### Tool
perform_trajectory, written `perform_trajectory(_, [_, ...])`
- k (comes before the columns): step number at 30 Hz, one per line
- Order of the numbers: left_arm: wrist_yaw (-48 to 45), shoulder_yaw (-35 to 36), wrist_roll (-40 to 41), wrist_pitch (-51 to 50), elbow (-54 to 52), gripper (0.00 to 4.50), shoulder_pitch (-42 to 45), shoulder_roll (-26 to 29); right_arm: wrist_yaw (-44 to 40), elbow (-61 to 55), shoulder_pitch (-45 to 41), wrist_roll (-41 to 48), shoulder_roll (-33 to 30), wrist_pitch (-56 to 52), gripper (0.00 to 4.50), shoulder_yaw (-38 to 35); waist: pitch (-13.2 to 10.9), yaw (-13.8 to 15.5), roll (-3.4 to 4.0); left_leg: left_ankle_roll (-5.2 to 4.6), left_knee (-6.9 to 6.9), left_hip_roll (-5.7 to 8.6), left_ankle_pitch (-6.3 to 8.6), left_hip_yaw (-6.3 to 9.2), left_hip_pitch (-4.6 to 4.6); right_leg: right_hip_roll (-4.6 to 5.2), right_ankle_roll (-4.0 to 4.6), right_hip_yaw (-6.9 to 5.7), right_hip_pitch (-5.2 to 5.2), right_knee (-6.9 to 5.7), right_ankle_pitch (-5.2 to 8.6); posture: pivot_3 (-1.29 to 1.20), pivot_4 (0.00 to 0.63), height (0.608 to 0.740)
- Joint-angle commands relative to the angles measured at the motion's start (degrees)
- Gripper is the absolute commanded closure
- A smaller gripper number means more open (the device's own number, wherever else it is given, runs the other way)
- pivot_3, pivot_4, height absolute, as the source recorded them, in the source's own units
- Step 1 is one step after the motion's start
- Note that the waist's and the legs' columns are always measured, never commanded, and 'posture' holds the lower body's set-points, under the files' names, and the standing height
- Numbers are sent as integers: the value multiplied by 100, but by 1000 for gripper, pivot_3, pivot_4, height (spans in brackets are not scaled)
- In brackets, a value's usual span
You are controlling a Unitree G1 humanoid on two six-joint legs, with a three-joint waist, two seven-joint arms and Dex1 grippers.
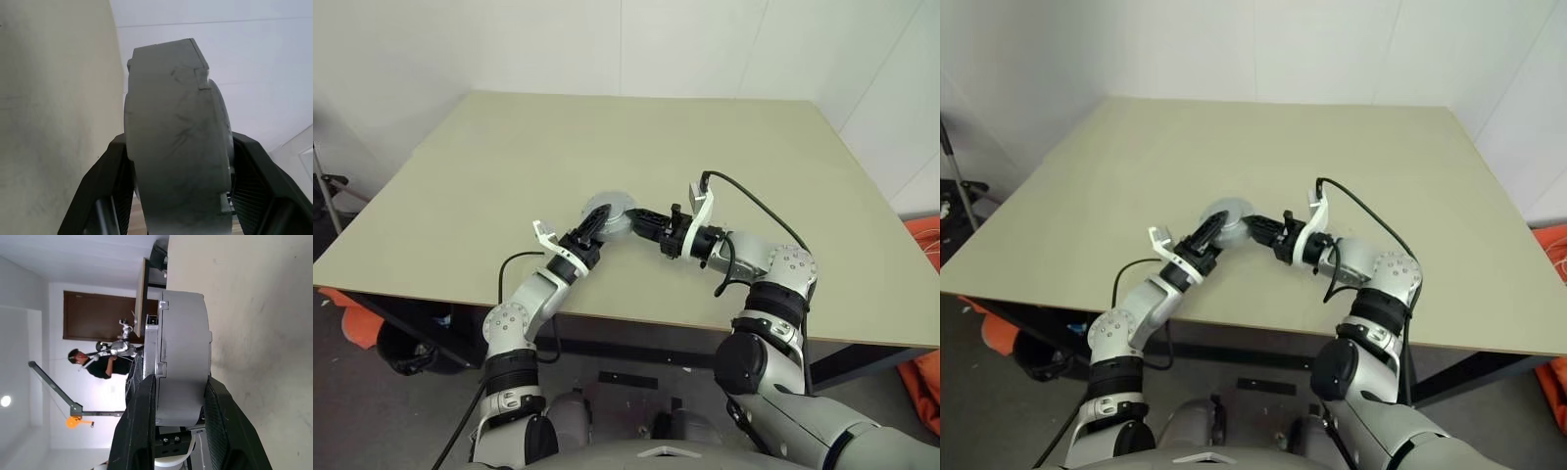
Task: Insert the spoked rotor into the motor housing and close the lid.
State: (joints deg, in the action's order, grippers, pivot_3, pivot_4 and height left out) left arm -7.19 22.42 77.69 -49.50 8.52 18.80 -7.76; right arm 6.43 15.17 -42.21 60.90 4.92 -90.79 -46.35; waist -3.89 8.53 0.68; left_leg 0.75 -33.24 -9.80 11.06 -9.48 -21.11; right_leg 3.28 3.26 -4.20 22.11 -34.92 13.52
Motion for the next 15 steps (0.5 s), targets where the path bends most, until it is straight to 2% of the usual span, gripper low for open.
perform_trajectory(1, [14,63,155,202,-446,2247,-3,-15,73,-337,111,264,61,-64,2387,-91,0,-1,0,0,0,0,0,1,1,0,-1,0,-2,0,0,0,0,740])
perform_trajectory(2, [25,59,163,218,-459,2379,-9,-20,75,-351,141,285,63,-64,2043,-100,0,-7,0,0,0,0,0,1,4,0,-1,0,-3,0,0,0,0,740])
perform_trajectory(8, [57,22,216,281,-517,2394,-27,-22,269,-400,221,269,63,103,35,-107,0,-1,0,1,-3,1,-1,2,3,0,-27,0,-3,0,11,0,0,740])
perform_trajectory(15, [37,49,156,440,-620,2394,-60,-46,314,-386,507,-192,-281,790,0,204,0,5,0,2,-8,2,-1,3,3,1,-42,0,-9,2,14,0,0,740])
